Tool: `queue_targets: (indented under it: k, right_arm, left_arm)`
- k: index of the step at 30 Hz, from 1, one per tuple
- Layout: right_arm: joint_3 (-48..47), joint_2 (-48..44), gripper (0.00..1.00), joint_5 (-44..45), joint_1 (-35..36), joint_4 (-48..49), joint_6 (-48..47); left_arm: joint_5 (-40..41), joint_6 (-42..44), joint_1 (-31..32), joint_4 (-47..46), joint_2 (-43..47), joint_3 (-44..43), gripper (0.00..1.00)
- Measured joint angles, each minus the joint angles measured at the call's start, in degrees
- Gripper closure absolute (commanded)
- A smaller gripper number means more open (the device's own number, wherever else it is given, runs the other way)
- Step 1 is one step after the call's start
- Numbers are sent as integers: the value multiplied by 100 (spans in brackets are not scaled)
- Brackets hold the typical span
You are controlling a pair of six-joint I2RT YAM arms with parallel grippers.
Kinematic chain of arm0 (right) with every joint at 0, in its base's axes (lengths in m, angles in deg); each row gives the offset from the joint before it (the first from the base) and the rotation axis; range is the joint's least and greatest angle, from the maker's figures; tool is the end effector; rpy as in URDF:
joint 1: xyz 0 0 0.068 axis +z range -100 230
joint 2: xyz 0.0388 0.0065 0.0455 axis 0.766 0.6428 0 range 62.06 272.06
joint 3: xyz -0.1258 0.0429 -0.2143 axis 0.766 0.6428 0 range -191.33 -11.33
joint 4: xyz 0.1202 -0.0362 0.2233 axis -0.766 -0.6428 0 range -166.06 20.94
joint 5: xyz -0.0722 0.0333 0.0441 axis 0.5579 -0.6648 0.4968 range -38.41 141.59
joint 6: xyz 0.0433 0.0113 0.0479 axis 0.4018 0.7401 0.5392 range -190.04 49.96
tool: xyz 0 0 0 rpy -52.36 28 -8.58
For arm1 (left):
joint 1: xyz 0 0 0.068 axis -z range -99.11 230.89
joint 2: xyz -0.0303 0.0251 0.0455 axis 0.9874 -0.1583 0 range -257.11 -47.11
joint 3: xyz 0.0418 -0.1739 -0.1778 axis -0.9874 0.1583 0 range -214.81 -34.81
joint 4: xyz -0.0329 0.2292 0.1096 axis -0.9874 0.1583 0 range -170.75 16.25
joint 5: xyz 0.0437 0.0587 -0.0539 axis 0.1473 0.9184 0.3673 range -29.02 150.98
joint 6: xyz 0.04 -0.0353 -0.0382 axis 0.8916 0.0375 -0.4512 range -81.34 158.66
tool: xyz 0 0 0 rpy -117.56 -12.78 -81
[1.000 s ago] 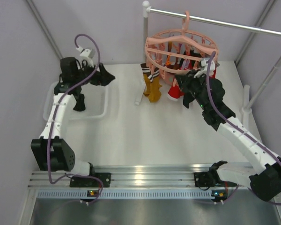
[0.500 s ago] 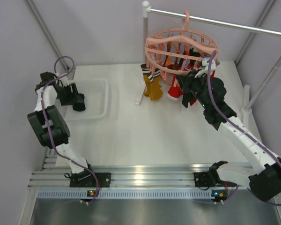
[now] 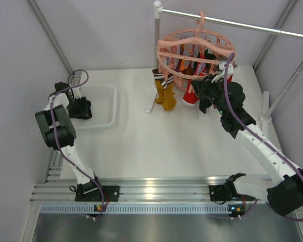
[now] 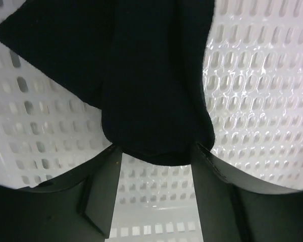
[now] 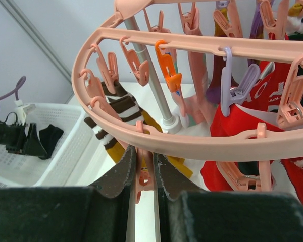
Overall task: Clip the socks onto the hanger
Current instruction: Adjust the sock in the bin.
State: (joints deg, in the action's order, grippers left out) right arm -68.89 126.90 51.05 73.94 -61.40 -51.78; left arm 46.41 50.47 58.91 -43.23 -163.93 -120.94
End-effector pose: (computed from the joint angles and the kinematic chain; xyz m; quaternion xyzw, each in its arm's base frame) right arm 0.2625 0.1171 0.3633 -0.0383 0.7037 0.2585 0.6607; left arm 0.3868 0.1422 0.1444 -0.0624 0.9723 -0.0647 0.2156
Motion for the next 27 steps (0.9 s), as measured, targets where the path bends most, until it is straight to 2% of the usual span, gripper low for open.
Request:
queue_targets:
  k: [2, 3, 5, 6, 9, 17, 22, 27]
  right_arm:
    - [7, 20, 100, -101, -33, 11, 2]
    - [13, 28, 100, -157, -52, 26, 4]
    - [20, 39, 100, -289, -87, 55, 2]
    - [39, 39, 100, -354, -98, 92, 2]
    - [57, 42, 100, -501, -127, 101, 35]
    - [57, -31, 100, -715, -251, -66, 52]
    - [61, -184, 100, -763, -282, -133, -7]
    - [262, -413, 100, -782, -358, -120, -22]
  left_arm:
    - [175, 55, 94, -136, 0, -4, 48]
    - [234, 85, 142, -190, -9, -4, 62]
    - [299, 184, 219, -295, -50, -9, 75]
    - [289, 208, 236, -310, -61, -20, 86]
    - [140, 339, 249, -280, -63, -35, 100]
    - [-750, 485, 271, 549, 649, -33, 100]
    - [-1274, 516, 284, 1209, 1185, -562, 100]
    - [-1755, 481, 284, 1464, 1351, -960, 100]
